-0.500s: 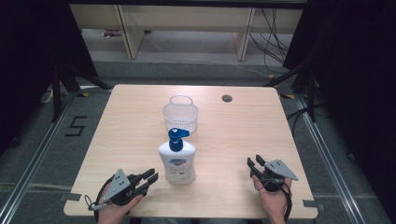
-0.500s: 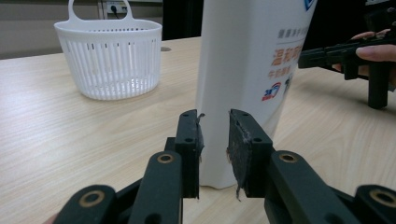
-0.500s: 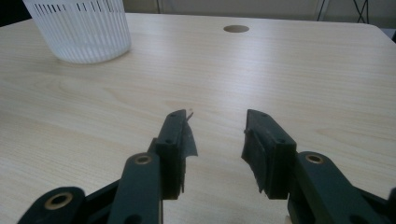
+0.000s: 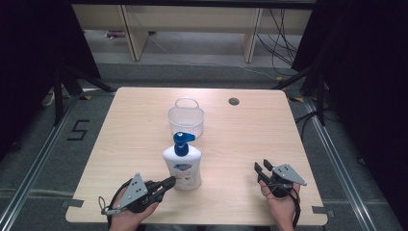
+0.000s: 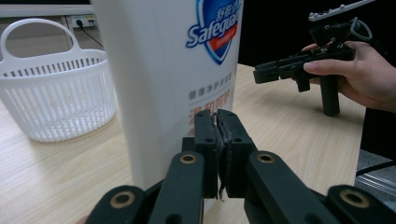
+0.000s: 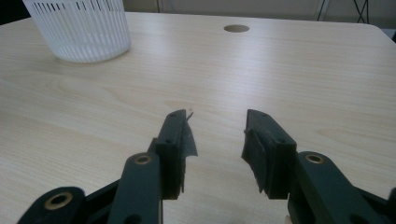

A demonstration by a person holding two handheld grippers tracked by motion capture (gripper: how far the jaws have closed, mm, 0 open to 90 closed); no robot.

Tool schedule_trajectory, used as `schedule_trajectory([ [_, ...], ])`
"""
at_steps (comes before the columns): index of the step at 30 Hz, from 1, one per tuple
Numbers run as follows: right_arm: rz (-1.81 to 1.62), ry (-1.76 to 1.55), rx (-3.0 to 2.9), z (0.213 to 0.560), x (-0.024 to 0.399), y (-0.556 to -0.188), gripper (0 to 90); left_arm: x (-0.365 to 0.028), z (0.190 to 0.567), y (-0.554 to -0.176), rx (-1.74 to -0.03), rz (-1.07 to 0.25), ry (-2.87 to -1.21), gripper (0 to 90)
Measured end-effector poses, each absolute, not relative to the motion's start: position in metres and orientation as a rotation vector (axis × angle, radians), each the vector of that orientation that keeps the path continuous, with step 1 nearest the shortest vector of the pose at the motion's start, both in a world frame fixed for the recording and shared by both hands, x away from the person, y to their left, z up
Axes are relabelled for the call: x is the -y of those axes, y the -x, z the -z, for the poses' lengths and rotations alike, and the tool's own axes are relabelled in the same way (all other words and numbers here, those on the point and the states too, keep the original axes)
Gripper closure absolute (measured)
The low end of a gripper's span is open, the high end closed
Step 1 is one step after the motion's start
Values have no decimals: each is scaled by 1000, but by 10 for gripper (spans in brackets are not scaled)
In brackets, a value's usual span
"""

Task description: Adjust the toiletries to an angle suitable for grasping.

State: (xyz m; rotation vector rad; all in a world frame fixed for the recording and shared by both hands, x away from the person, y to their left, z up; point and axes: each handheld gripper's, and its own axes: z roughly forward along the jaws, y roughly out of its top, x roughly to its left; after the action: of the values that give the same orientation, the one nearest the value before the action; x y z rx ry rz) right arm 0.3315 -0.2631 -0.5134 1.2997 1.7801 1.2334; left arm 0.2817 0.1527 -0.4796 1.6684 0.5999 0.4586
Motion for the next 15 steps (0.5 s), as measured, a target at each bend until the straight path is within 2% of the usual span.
schedule_trajectory([
  [15, -1227, -1289, -1764, 514, 263, -331, 598, -123, 468, -291, -568, -449, -1671, 892],
])
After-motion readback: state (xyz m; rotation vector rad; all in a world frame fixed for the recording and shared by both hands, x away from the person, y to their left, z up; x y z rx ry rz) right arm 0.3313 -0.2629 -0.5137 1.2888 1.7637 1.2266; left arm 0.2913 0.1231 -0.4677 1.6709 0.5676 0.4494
